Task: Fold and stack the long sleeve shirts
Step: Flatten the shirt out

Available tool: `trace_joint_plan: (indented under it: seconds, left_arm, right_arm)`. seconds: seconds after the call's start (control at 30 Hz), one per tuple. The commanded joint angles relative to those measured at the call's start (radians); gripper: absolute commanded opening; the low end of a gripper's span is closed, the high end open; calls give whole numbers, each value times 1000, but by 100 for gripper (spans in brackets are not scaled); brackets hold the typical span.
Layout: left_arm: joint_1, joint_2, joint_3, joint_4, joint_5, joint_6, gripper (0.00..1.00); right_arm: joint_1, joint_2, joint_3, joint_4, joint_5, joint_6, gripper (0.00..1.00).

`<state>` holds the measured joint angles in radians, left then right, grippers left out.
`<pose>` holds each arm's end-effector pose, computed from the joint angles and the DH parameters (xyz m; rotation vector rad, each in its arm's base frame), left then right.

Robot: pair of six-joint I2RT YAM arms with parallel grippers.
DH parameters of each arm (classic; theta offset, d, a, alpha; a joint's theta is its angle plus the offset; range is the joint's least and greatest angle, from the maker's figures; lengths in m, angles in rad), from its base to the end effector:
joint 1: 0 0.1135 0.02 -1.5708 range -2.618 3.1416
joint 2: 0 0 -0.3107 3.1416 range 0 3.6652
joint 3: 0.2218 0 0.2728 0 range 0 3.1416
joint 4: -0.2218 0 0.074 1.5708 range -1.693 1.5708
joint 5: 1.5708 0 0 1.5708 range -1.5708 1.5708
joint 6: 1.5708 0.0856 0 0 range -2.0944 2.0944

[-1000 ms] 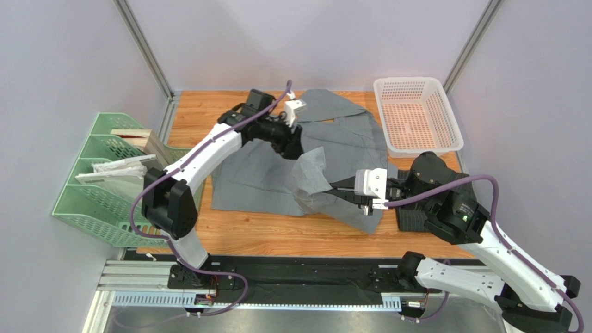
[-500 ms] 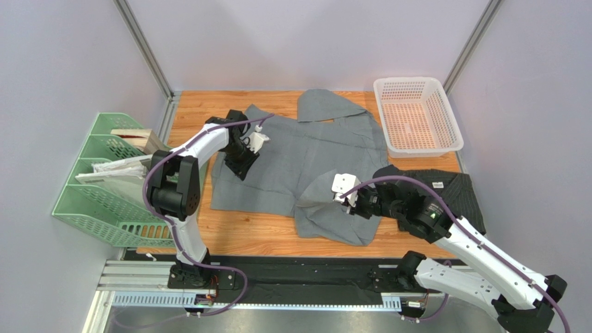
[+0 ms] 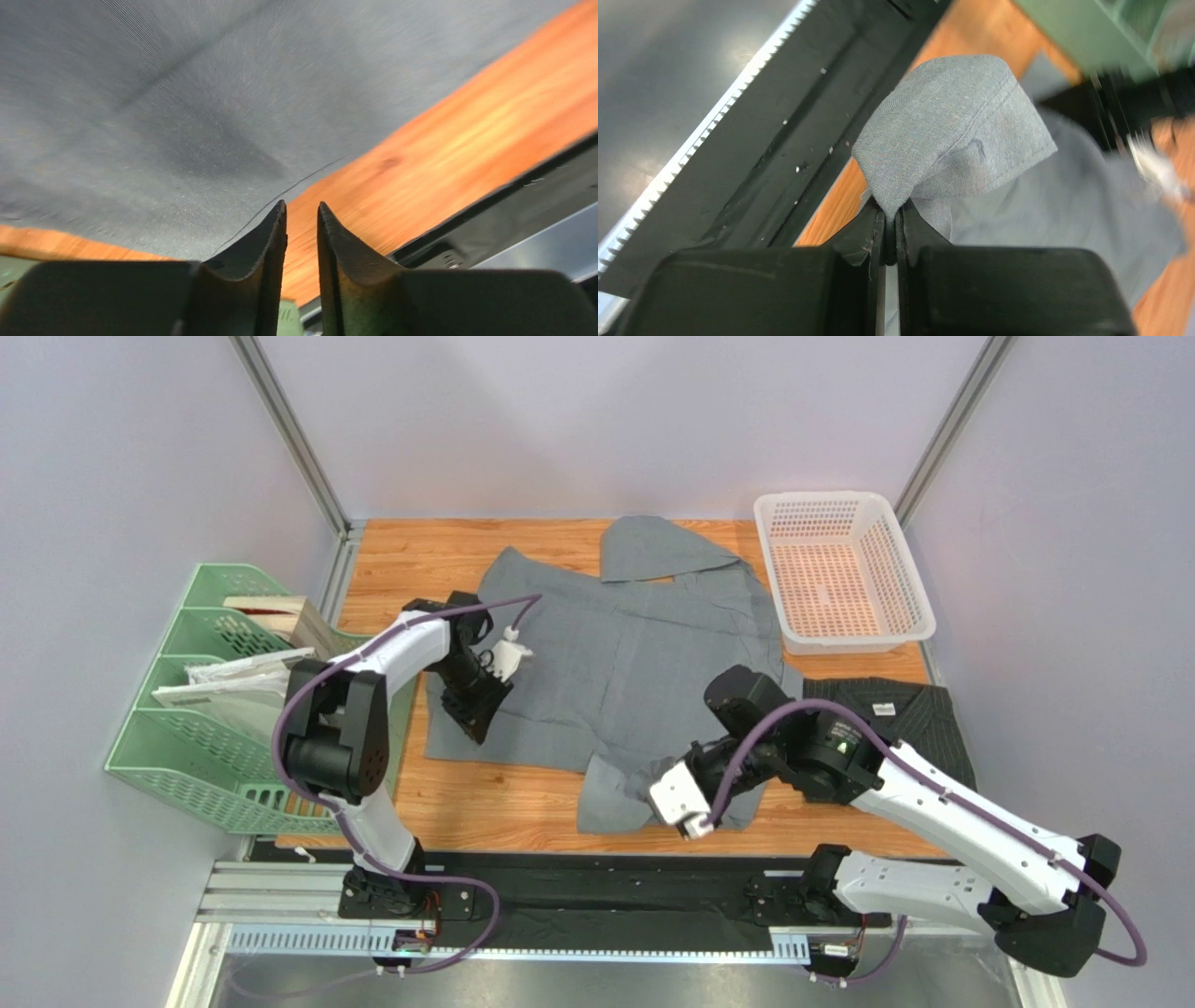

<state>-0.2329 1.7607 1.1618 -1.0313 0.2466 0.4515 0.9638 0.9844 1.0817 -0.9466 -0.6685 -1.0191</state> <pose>0.3094 -0.0949 0.1614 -1.0246 -2.9102 0.3901 0.0707 0.1948 0.3519 -2.0883 1.0064 0.7739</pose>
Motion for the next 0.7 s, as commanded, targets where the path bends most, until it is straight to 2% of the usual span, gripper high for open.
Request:
trace_joint_plan:
  seconds: [0.0,0.03,0.07,0.1,0.13,0.17,0.23,0.3,0.33,0.37,0.43,0.5,0.53,0.63,0.67]
  left_arm:
    - [7,-115,113,33,197,-40,36]
    - [10,-115,127,43,189,-51,39]
    - [10,-110,139,63,153,-66,40]
    - [12,-101,174,62,136,-66,41]
    - [14,-71,193,56,120,-68,41]
    - [20,-57,205,54,102,-68,41]
    - [23,-9,233,54,67,-68,41]
    - [26,32,258,48,33,-50,39]
    - [27,67,263,51,23,-43,38]
    - [29,81,263,71,-9,-24,37]
    - [29,134,280,68,-45,-8,32]
    - [38,170,280,53,-76,10,25]
    - [43,172,273,45,-72,7,23]
    - [47,151,188,25,-61,-7,17]
    - [47,138,156,33,-61,-13,17]
  right_arm:
    - [117,-52,-72,32,-131,-356,33]
    - [184,-67,-112,67,-35,-377,51]
    - [220,-84,-187,127,39,-392,60]
    - [243,-113,-209,165,112,-330,71]
    - [257,-121,-223,205,179,-264,75]
    - [256,-118,-201,206,308,-212,75]
    - [207,-79,-149,128,459,-95,77]
    - [101,-61,-88,25,439,-30,81]
    - [-34,-59,-80,6,387,40,81]
    - [-100,-52,-78,5,368,84,81]
    - [-265,-6,-92,11,351,141,76]
    - [-356,43,-111,32,362,158,67]
    - [-437,112,-118,46,362,160,66]
    - [-537,229,-106,62,400,159,60]
    - [-554,313,-100,63,414,146,59]
